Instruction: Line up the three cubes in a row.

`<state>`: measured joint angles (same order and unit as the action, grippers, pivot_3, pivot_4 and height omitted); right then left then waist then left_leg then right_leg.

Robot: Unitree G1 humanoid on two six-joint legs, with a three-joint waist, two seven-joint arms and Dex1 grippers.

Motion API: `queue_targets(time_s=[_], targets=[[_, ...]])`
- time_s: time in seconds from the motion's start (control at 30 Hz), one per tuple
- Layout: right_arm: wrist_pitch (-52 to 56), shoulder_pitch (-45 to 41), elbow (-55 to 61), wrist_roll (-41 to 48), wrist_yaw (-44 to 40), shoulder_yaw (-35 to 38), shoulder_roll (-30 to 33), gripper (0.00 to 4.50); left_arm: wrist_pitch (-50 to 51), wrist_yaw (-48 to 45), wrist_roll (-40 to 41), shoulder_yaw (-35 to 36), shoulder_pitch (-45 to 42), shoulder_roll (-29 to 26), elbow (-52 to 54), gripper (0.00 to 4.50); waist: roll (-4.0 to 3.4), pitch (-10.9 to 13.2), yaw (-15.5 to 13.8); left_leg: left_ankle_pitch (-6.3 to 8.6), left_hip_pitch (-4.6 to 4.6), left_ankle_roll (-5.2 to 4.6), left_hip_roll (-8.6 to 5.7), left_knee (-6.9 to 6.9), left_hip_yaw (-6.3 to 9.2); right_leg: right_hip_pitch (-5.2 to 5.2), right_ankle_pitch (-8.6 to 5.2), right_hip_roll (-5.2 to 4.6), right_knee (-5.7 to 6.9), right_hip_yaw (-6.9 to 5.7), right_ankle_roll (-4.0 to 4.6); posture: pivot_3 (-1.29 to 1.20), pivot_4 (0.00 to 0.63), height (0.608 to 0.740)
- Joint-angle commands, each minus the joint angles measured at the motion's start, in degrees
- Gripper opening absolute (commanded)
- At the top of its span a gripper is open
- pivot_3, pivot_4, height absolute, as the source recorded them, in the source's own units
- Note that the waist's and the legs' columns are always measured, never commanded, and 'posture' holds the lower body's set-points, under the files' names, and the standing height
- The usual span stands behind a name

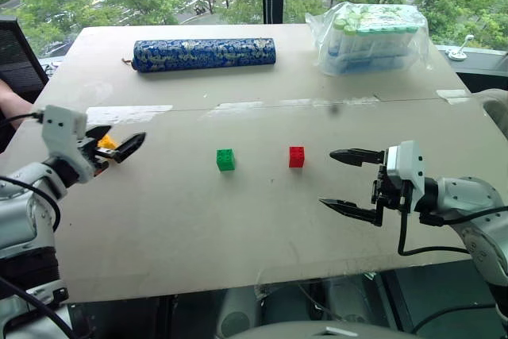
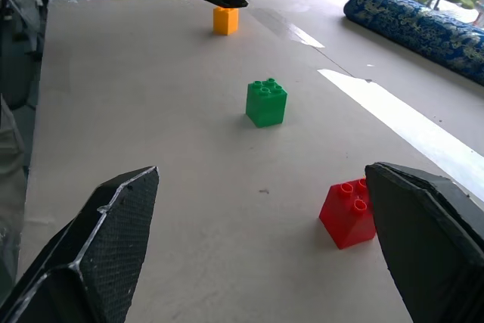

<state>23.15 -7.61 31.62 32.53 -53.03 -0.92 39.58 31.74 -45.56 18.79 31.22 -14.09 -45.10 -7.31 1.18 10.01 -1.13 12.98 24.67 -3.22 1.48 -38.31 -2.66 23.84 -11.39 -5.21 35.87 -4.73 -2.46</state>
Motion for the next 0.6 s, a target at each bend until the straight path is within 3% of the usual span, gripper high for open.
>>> queue_targets(time_s=[0.03,0.27,0.53,0.6], targets=[[-1.69,-2.05,-1.13,-0.04,-1.91,-0.24,-0.1,4.5,4.27,15.56,-2.17,5.05,0.69,4.24,7.27,4.46,0.05,-0.03,-0.26,0.0,0.04,0.0,-0.01,-0.01,0.01,0.01,0.01,0.0,0.0,-0.02,0.01,0.0,0.15,0.74],[-1.98,-2.79,-1.71,-0.37,-2.87,-1.03,-0.42,4.5,6.67,33.57,-6.35,3.95,-1.46,12.55,10.16,4.46,0.13,-0.07,-0.22,-0.01,0.02,0.0,-0.19,0.0,-0.03,-0.05,0.16,-0.18,0.03,-0.02,0.19,0.0,0.15,0.74],[-2.43,-2.72,-1.71,-0.96,-2.99,-0.66,-0.56,4.5,-0.89,40.44,-8.4,1.46,-6.42,15.25,-0.51,4.46,0.17,-0.1,-0.09,-0.01,0.0,0.0,-0.18,-0.01,-0.05,-0.07,0.19,-0.09,0.05,-0.01,0.15,0.0,0.15,0.74],[-2.45,-2.59,-1.55,-1.11,-2.81,-0.51,-0.53,4.5,-3.45,40.98,-8.42,1.23,-7.62,15.31,-4.2,3.88,0.19,-0.1,-0.03,-0.01,0.0,0.0,-0.18,-0.01,-0.06,-0.07,0.27,-0.08,0.04,-0.01,0.04,0.0,0.15,0.74]])
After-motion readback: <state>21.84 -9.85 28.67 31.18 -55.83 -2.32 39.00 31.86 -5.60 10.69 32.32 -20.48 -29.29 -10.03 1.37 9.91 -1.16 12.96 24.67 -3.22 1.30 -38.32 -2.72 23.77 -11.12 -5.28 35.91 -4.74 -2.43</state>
